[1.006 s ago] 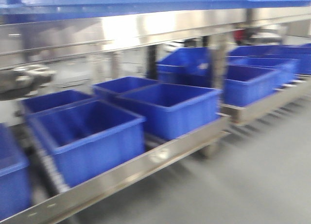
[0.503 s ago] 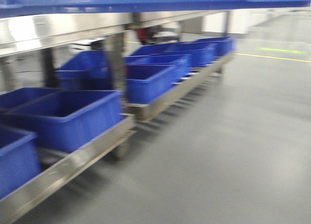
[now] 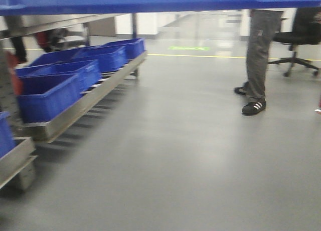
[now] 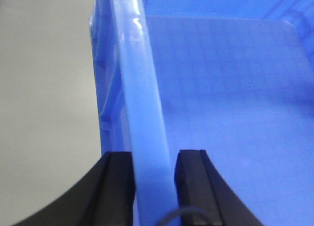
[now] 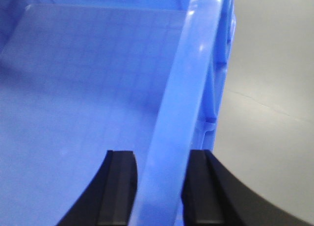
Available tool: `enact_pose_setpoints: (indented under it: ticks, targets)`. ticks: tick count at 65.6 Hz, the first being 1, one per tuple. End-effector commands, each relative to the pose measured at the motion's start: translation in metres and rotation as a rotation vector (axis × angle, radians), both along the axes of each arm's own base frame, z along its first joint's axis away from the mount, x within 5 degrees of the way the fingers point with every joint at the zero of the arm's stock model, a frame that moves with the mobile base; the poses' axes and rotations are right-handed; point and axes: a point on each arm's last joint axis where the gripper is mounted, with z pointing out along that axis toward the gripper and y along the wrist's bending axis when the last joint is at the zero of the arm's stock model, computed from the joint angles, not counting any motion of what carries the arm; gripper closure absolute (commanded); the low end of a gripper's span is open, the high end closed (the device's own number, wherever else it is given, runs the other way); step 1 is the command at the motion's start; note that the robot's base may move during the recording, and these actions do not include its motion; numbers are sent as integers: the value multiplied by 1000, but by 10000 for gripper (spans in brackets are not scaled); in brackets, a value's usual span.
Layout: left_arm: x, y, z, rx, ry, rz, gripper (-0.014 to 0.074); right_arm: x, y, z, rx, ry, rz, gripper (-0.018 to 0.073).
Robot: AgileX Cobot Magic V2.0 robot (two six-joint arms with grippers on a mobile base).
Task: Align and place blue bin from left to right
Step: 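Hold the blue bin with both grippers while driving away from the rack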
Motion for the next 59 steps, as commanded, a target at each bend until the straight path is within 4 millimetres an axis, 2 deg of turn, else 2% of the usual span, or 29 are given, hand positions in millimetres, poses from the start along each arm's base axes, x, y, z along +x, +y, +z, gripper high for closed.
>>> enact_pose_setpoints:
  ticks: [1, 59]
  targets:
    - [-14, -8, 21, -102, -79, -59, 708, 0, -1, 16, 40, -113, -23, 627]
    - [-14, -8, 21, -102, -79, -59, 708, 0, -1, 16, 40, -113, -23, 627]
